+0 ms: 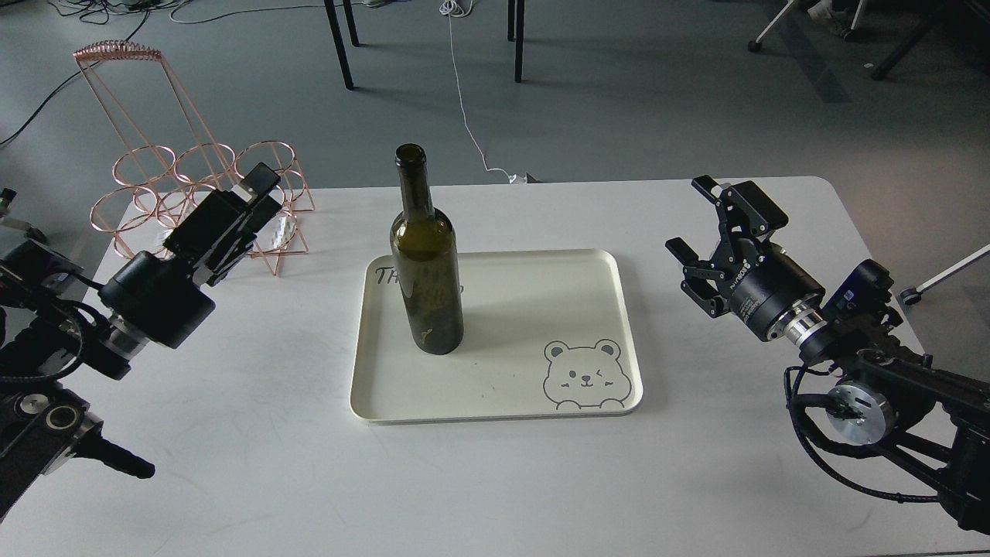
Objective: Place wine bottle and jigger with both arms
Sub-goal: 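Reach the left gripper to the neck of the green wine bottle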
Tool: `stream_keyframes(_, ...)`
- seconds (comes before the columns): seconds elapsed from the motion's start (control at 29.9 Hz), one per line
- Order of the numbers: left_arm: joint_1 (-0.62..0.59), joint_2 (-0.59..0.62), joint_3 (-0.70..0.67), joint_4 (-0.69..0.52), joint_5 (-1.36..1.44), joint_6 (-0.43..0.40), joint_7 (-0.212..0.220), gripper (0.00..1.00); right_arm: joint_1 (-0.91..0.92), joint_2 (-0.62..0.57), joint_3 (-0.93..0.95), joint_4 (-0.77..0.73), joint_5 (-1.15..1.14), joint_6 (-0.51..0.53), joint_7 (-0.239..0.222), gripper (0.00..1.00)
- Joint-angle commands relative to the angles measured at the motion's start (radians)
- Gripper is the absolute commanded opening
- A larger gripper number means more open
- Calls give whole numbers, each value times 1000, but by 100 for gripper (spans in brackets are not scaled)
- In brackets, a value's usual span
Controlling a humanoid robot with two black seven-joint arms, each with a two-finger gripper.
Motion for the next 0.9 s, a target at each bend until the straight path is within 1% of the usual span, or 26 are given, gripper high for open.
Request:
stream_keyframes(0.0, -49, 67, 0, -53, 263, 0, 0, 98, -7, 25, -6, -35, 11, 21, 0, 98)
stream_keyframes(0.1, -112, 75, 14, -57, 447, 7, 0, 98, -9, 25, -9, -37, 11, 23, 0, 98)
stream_keyframes(0.17, -167, 75, 49, -57, 526, 7, 0, 98, -15, 25, -9, -38, 11, 23, 0, 98)
stream_keyframes(0.33, -322, 73, 216, -49, 587, 7, 0, 98, -21, 25, -7, -44, 11, 23, 0, 98)
stream_keyframes(0.47, -431, 70, 305, -18, 617, 4, 0, 98, -24, 27, -7, -44, 11, 21, 0, 98)
stream_keyframes(0.57, -476, 62, 342, 20, 617, 4, 0, 98, -30, 25, -1, -44, 11, 21, 0, 98)
stream_keyframes(0.87, -533, 0, 384, 98, 618, 4, 0, 98, -50, 25, 2, -44, 11, 15, 0, 98)
